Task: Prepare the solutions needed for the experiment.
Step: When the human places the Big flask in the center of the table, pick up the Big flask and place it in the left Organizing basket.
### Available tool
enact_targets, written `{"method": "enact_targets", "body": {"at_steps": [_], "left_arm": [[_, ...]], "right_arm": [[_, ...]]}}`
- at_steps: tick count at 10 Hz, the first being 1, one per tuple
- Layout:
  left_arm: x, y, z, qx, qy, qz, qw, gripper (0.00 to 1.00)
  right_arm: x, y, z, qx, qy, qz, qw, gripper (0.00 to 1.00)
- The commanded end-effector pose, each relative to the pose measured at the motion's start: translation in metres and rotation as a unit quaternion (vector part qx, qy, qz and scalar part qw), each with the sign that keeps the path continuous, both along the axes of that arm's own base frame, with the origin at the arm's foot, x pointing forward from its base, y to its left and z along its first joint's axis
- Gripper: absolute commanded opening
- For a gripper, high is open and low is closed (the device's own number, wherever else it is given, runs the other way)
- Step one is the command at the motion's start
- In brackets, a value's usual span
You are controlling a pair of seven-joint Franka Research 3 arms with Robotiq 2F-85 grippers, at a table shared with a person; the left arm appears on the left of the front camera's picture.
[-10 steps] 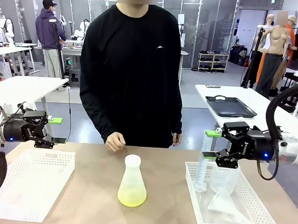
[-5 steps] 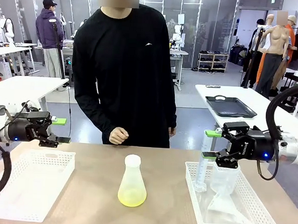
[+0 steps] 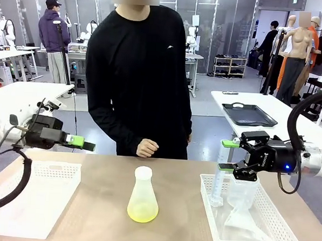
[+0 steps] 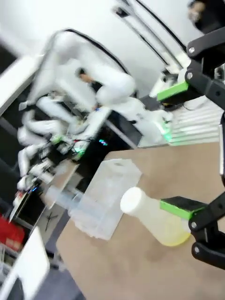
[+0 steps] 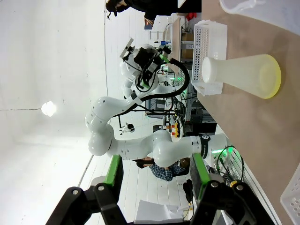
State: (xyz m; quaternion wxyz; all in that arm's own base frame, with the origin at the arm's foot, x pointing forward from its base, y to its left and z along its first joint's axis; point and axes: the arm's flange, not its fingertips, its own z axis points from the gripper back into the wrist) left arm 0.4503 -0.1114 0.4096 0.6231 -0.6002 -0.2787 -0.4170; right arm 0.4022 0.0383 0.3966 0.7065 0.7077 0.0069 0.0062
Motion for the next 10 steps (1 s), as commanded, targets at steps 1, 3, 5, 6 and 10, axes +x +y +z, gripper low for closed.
{"method": "enact_targets", "body": {"at_steps": [1,3,5,6,10], "left_arm": [[-0.002,-0.006,-0.003,0.011,-0.055,-0.033,0.998,1.0],[0.0,0.0,0.0,0.0,0.0,0.0,1.0,1.0],[0.0,0.0,0.0,0.0,0.0,0.0,1.0,1.0],[0.0,0.0,0.0,0.0,0.0,0.0,1.0,1.0],[-0.008,-0.051,0.033,-0.03,-0.283,-0.033,0.958,1.0]], "right_arm": [[-0.001,0.0,-0.001,0.001,-0.005,0.001,1.0,0.73],[-0.001,0.0,-0.001,0.001,-0.005,0.001,1.0,0.73],[-0.001,0.0,-0.001,0.001,-0.005,0.001,1.0,0.73],[-0.001,0.0,-0.001,0.001,-0.005,0.001,1.0,0.73],[-0.001,0.0,-0.001,0.001,-0.005,0.001,1.0,0.73]]}}
